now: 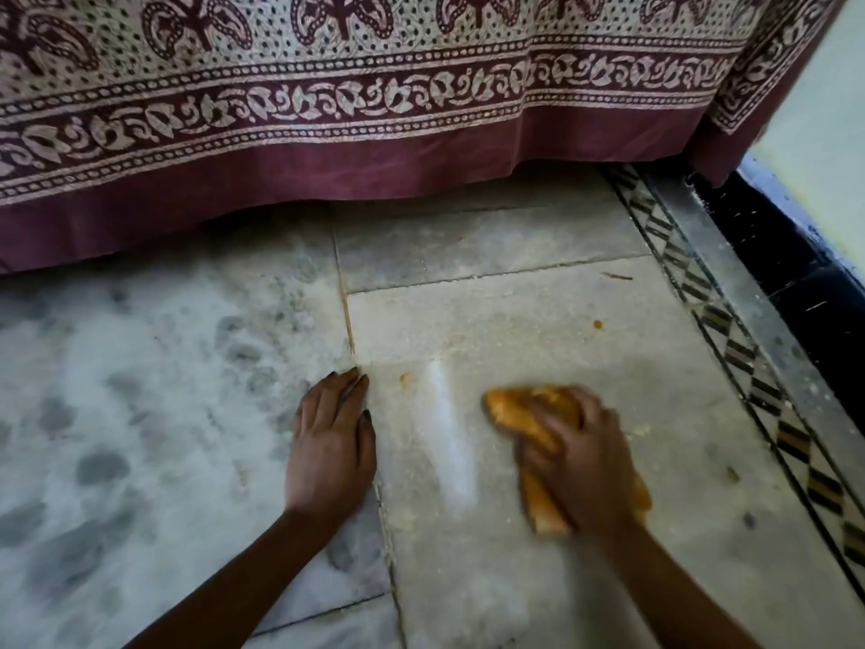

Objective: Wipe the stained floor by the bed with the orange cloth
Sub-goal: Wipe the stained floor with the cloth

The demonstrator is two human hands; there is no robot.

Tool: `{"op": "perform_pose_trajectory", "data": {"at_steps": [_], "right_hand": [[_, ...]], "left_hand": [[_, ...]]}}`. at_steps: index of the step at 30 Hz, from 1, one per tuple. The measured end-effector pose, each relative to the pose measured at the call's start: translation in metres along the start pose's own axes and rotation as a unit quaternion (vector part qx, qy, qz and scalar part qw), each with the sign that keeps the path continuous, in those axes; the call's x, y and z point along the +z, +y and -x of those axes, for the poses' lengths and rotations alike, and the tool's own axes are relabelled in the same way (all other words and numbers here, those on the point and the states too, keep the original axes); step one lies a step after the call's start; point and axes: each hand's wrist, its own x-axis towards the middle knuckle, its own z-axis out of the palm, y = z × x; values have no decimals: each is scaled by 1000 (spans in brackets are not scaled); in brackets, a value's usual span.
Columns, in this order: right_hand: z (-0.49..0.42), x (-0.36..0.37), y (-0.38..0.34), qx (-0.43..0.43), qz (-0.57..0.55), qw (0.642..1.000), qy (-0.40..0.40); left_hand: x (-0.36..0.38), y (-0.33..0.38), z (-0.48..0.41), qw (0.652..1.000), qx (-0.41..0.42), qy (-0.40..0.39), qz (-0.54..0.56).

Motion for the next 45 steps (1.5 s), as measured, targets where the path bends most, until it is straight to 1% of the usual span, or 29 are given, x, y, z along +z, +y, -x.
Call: {"op": "perform_pose_trajectory", "data": {"at_steps": [2,3,4,5,6,8,9,10,12,14,16,18,20,21,22,24,27,29,31,32,33,36,39,41,42,43,44,45], "right_hand": [[-53,5,-9,89,26,996,2],[-78,10,-23,123,29,992,0],[-99,15,-43,136,28,990,-6],[-111,20,-65,124,25,992,-14],[-114,25,-88,92,14,995,-21],[-90,32,-122,4,-17,999,-39],[-68,32,-128,-37,-28,998,-49],[-44,27,-125,-70,-39,995,-58],[1,14,-97,-120,-58,989,-70],[27,1,-53,-138,-48,987,-66],[21,-8,-12,-93,-29,994,-52],[-17,-9,6,-15,7,999,-44],[-66,0,-4,62,58,996,-37],[-87,5,-19,87,74,993,-35],[-103,9,-37,91,79,992,-35],[-112,18,-79,51,65,996,-42],[-64,26,-119,-60,15,995,-72],[-14,17,-110,-124,-11,989,-86],[33,2,-77,-158,-27,981,-110],[49,-5,-53,-155,-21,982,-104],[56,-11,-27,-133,-6,987,-85],[32,-23,33,14,40,998,-48],[-40,-17,34,168,71,983,-26],[-78,-5,7,223,53,973,-21],[-86,-1,-7,229,46,972,-12],[-86,4,-20,216,42,976,-12],[-77,7,-29,185,38,982,-15],[-62,7,-35,132,32,991,-24]], "left_hand": [[0,0,0,1000,-6,3,9],[0,0,0,1000,-10,5,17],[0,0,0,1000,-14,7,26],[0,0,0,999,-17,10,36],[0,0,0,999,-21,14,44],[-2,-1,-1,998,-31,27,55],[-2,-2,-1,997,-36,36,58],[-2,-3,0,996,-39,46,61],[-2,-4,2,996,-42,53,63],[-2,-5,2,996,-44,49,61],[-1,-4,2,996,-44,44,61],[-1,-3,0,997,-38,39,60],[-1,-4,-1,997,-31,30,56],[0,-5,0,998,-28,28,56],[0,-5,0,998,-25,27,57],[-1,-6,0,998,-23,24,62],[-2,-6,-1,996,-23,27,76],[-3,-6,-1,996,-20,31,85],[-4,-8,0,996,-15,27,88],[-3,-9,1,996,-14,23,89],[-3,-10,1,996,-12,19,87],[-2,-10,2,998,-2,-1,68],[2,-5,3,998,40,-30,28],[6,8,5,996,62,-51,30],[9,19,4,995,70,-56,44],[11,30,3,994,72,-57,63],[14,42,0,992,73,-56,82],[16,52,-5,991,73,-54,97]]}}
